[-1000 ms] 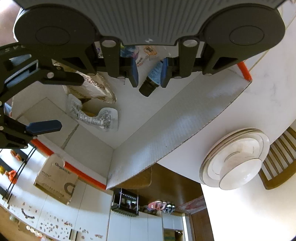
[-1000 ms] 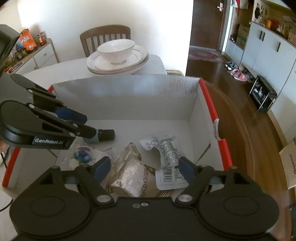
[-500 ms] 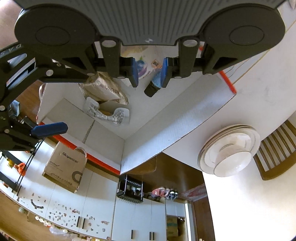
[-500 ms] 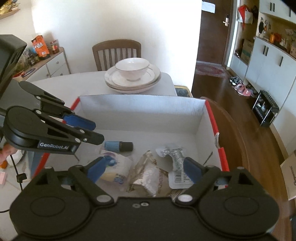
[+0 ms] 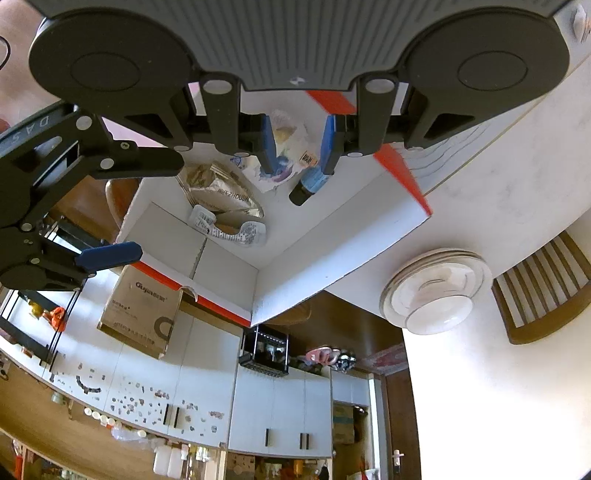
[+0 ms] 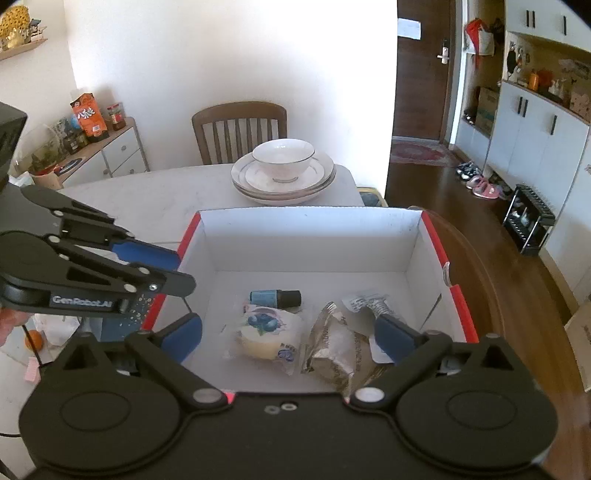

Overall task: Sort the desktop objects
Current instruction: 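Withdraw both grippers from the box toward the placemat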

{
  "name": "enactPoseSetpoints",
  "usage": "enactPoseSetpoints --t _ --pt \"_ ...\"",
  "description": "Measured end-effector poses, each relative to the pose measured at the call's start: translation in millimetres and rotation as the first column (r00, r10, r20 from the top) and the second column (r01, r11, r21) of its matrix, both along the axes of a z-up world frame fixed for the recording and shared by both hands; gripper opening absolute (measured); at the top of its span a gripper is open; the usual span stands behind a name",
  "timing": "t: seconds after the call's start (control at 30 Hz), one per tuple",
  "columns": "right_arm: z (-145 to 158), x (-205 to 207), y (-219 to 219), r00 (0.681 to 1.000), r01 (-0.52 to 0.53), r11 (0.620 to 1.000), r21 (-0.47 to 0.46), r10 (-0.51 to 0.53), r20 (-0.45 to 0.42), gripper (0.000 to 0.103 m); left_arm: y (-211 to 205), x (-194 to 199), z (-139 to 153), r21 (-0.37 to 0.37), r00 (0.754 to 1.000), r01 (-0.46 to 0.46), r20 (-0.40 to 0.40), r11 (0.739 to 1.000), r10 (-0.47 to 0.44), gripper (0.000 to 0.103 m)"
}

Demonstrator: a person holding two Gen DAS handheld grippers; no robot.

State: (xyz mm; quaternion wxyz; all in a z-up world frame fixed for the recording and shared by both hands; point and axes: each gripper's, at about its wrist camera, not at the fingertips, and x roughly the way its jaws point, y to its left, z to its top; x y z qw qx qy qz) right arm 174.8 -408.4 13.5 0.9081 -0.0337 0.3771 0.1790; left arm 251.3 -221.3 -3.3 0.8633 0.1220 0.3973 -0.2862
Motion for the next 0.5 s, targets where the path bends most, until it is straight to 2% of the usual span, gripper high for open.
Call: enactPoseSetpoints --t 0.1,0.17,0.2,0.23,0.27,0.5 --pt "2.4 -8.5 10.8 1.0 0.002 1.0 -0.006 -0.002 0.016 0.102 10.6 -8.4 3.9 -0.007 1.0 -0.004 0.005 1.0 0.004 0.025" --pt "4.6 -15.8 19.8 0.999 0.003 1.0 -0.009 -0.003 0.033 0.102 18.2 -14.8 6.2 -0.006 1.0 -0.007 0.016 1.0 0.007 0.031" --pt "5.5 -18.8 23.2 0.999 0.003 1.0 -0.011 -0.003 0.04 0.102 22.0 -17.5 7.0 -0.009 1.0 -0.007 0.018 1.0 0.007 0.041" --pt "6.5 -22.3 27.5 0.999 0.003 1.0 -0.013 -0.003 0.046 0.102 26.2 -20.1 7.6 -0.011 1.0 -0.008 0.019 1.0 0.008 0.057" --pt "7.5 -25.6 31.0 0.999 0.004 1.0 -0.014 -0.003 0.05 0.102 31.1 -23.2 8.7 -0.019 1.0 -0.009 0.022 1.0 0.009 0.061" --pt "11.5 -48.6 57.4 0.997 -0.008 1.0 -0.03 0.01 0.077 0.102 60.9 -48.3 13.3 -0.026 0.999 -0.001 0.052 1.0 0.002 0.062"
